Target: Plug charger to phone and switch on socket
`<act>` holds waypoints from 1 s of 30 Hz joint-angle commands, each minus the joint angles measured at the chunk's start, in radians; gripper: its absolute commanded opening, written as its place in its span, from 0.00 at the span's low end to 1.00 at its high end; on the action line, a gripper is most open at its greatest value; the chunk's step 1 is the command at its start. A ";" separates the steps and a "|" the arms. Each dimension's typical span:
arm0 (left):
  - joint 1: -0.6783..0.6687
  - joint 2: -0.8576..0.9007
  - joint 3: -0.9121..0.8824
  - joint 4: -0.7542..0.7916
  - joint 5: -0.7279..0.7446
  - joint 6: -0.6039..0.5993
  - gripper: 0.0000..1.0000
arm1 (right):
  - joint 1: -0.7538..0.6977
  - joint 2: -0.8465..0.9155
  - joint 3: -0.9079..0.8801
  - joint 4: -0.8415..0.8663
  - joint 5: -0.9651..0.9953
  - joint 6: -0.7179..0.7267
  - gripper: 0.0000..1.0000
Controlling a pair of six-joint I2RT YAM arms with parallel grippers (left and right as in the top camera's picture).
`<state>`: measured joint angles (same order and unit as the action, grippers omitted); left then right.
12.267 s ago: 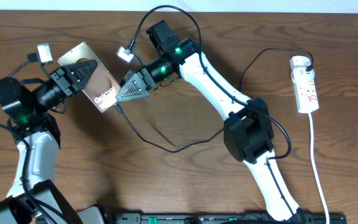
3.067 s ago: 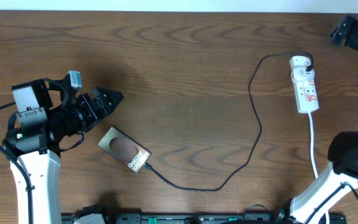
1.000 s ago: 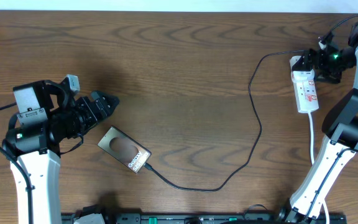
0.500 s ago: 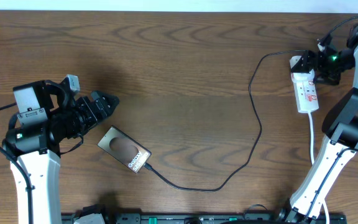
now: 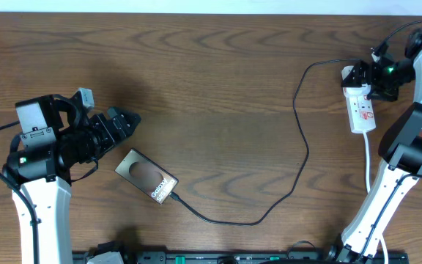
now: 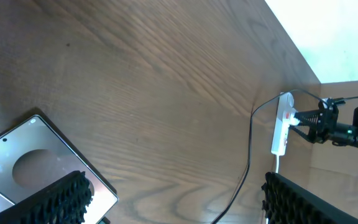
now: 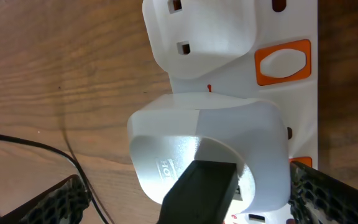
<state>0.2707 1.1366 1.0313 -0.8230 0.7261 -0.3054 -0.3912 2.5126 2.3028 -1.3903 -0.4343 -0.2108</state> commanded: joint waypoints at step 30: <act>-0.004 -0.008 0.019 -0.007 -0.006 0.025 0.88 | 0.045 -0.006 -0.164 0.079 -0.029 0.076 0.99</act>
<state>0.2707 1.1366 1.0313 -0.8276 0.7261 -0.3054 -0.3786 2.4584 2.1883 -1.2900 -0.3920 -0.1711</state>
